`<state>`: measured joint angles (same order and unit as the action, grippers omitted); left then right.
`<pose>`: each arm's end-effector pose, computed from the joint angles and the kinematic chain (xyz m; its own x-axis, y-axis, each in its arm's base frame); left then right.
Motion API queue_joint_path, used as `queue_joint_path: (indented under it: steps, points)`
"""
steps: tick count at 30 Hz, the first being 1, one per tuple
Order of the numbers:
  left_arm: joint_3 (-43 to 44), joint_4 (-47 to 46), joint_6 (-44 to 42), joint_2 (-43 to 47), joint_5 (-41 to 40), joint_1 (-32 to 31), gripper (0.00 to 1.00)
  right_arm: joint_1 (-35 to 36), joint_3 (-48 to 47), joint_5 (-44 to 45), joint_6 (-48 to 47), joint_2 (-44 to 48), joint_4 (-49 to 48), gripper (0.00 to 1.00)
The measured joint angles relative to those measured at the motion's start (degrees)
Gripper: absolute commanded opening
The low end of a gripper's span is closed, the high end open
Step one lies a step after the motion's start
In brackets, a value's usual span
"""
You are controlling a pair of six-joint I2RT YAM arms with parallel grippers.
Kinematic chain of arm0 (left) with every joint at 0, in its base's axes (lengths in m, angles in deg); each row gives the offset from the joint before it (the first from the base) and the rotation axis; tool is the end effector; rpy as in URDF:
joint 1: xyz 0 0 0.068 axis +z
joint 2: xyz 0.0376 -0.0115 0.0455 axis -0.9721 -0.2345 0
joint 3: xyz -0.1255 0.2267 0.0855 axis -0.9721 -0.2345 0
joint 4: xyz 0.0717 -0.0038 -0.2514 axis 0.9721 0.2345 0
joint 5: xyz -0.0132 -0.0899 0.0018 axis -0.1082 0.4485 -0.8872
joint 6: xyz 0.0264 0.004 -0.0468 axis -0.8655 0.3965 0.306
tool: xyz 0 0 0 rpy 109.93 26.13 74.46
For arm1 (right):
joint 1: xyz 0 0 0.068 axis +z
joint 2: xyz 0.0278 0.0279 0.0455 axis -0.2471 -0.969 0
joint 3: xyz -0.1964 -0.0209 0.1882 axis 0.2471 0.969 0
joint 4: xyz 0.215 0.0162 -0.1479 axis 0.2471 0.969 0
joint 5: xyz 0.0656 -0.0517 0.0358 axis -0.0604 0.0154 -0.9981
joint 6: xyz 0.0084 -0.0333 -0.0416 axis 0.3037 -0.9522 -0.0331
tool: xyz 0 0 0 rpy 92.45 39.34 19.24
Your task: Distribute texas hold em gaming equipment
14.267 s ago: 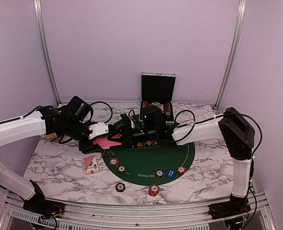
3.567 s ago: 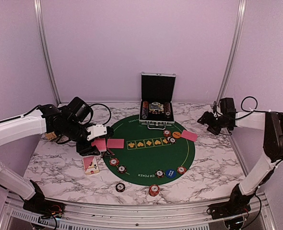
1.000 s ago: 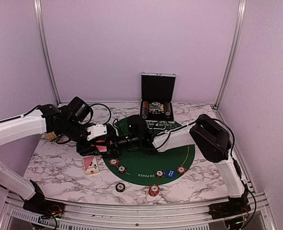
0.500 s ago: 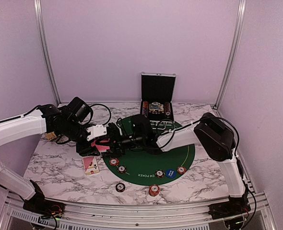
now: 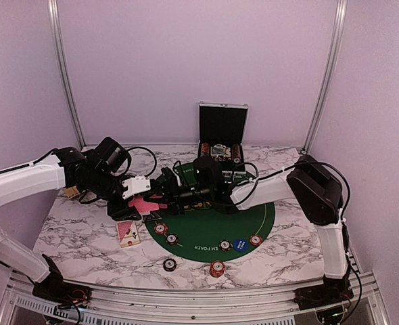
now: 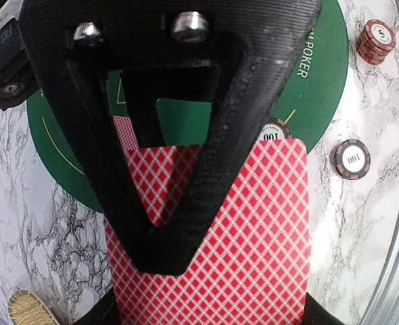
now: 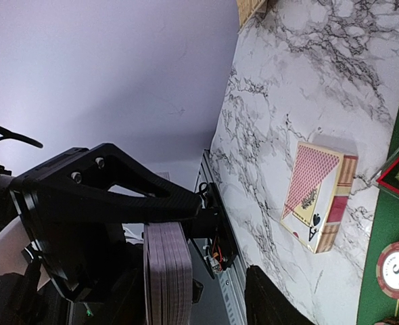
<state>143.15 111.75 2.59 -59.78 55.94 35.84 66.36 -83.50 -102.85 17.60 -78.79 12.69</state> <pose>0.2107 -0.1868 0.2734 -0.0541 0.8609 -0.5060 0.9397 0.2153 0.2658 0.2763 0.3953 0.1812 -0.9713 -0.1546 -0.1808 -0.1994 0.1144 0.9732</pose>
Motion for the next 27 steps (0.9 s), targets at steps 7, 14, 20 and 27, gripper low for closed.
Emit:
queue_joint_path:
  steps: [7,14,20,27]
  points:
    - [0.0,0.0,0.0,0.0,0.0,0.0,0.00,-0.2,0.5,0.2,-0.9,1.1,1.0,0.32]
    - [0.0,0.0,0.0,0.0,0.0,0.0,0.00,-0.5,1.4,0.2,-1.5,2.9,2.0,0.24]
    - [0.0,0.0,0.0,0.0,0.0,0.0,0.00,-1.0,2.8,0.2,-2.3,4.9,3.3,0.15]
    - [0.0,0.0,0.0,0.0,0.0,0.0,0.00,-1.3,4.3,0.2,-2.5,6.3,4.1,0.02]
